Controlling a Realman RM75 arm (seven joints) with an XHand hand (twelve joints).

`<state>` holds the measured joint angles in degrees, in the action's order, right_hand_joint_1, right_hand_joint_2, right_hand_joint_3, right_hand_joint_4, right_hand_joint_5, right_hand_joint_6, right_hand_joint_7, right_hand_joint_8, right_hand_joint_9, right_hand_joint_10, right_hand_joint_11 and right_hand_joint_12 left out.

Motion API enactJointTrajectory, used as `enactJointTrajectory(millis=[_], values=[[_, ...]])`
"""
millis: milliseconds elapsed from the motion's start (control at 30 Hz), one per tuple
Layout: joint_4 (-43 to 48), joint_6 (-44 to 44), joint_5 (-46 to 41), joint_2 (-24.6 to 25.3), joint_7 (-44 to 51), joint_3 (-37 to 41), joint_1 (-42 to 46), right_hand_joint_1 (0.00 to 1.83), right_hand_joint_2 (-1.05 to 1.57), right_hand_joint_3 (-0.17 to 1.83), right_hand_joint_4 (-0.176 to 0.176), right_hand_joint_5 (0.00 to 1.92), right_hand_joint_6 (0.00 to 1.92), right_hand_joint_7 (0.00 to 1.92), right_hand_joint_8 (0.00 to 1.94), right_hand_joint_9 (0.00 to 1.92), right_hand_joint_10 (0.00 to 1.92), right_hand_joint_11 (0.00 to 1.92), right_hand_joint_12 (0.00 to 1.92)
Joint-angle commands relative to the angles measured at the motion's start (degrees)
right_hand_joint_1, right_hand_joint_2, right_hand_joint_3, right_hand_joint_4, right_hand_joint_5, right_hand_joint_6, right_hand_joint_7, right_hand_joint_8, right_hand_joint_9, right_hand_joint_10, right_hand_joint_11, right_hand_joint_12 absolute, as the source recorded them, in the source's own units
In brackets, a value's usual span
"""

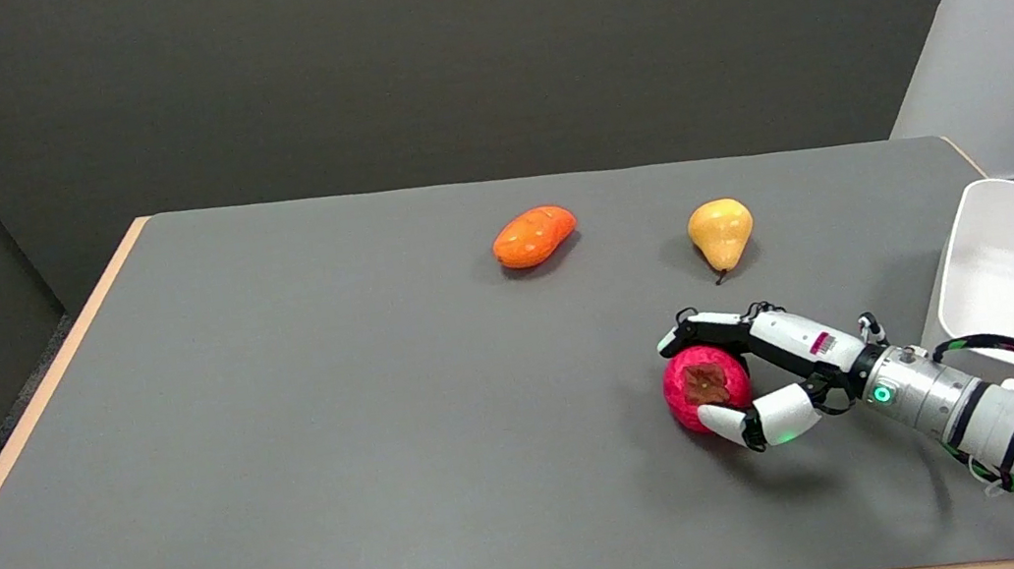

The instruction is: Pick up tomato.

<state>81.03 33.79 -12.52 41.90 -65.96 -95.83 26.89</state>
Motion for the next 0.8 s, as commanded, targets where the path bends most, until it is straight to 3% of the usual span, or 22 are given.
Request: enactJointTrajectory(millis=[33, 167, 233, 267, 533, 600, 800], values=[[0.22, 1.85, -1.96, 0.27, -0.33, 0.78, -1.10, 1.02, 0.74, 0.97, 0.110, 0.45, 0.98, 0.57, 0.67, 0.59, 1.15, 0.67, 1.74], [1.42, 4.69, -5.56, 0.11, -0.03, 2.04, -2.29, 1.02, 0.80, 0.94, 0.088, 0.49, 1.11, 0.68, 0.90, 0.69, 1.24, 0.80, 1.91], [2.34, 5.42, -7.06, -0.11, 0.07, 2.86, -2.90, 1.12, 1.13, 0.31, -0.031, 0.55, 1.53, 0.79, 1.25, 0.76, 1.26, 0.84, 1.92], [2.90, 5.68, -7.61, -0.18, 0.10, 3.56, -3.14, 1.14, 1.19, 0.19, -0.054, 0.56, 1.61, 0.81, 1.32, 0.78, 1.27, 0.85, 1.92], [8.09, 6.02, -8.62, 0.08, 0.27, 12.84, -5.66, 1.15, 1.14, 0.29, -0.075, 0.58, 1.53, 0.81, 1.43, 0.79, 1.36, 0.77, 1.92], [8.91, 5.14, -9.00, 0.16, 0.82, 13.89, -6.85, 1.17, 1.17, 0.25, -0.173, 0.64, 1.51, 0.69, 1.52, 0.79, 1.42, 0.75, 1.92], [10.41, 0.54, -15.16, -0.19, 5.83, 16.30, -12.74, 1.17, 1.17, 0.27, -0.176, 0.63, 1.52, 0.68, 1.54, 0.81, 1.48, 0.72, 1.92]])
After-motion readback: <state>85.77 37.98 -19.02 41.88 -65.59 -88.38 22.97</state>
